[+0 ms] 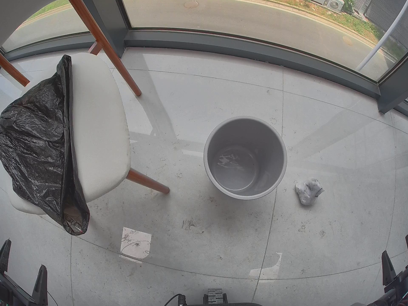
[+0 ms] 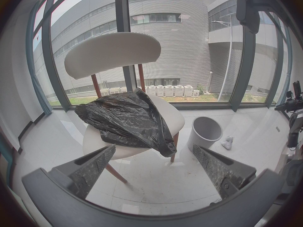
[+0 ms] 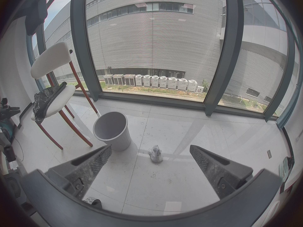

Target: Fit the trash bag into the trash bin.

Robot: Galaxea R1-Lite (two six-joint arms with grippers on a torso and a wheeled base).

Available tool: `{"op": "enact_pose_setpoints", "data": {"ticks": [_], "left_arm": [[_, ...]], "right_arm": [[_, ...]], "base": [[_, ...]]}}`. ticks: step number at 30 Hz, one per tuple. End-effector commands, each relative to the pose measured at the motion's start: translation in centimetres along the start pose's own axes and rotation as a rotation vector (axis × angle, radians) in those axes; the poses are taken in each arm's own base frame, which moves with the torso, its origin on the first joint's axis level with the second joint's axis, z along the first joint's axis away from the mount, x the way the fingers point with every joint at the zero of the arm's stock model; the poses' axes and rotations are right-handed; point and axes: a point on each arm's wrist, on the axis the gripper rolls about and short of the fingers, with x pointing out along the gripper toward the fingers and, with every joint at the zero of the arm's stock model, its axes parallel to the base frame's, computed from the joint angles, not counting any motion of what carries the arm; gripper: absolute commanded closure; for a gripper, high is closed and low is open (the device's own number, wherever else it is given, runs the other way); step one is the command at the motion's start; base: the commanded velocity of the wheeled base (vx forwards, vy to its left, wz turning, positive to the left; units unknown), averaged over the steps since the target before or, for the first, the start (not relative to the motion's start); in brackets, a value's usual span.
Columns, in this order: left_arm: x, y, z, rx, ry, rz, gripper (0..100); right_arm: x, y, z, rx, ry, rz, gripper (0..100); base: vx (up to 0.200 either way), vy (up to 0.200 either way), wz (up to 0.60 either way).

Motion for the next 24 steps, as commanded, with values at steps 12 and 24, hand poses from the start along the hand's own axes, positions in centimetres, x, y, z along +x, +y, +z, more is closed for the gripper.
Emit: {"op": "enact_pose_setpoints", "data": {"ticks": [12,24], "left_arm": [[4.8,1.4,9.2,-0.307,0.061,-0.01,0],[12.0,2.6,13.5,-0.548,0.158,0.047,0]], "right_arm": [[0.1,0.0,-0.5,0.0,0.013,0.002,0],[0.1,0.0,-0.5,0.0,0.013,0.003,0]], "base": [[0.0,0.0,0.0],[0.0,0.0,0.0]]}}
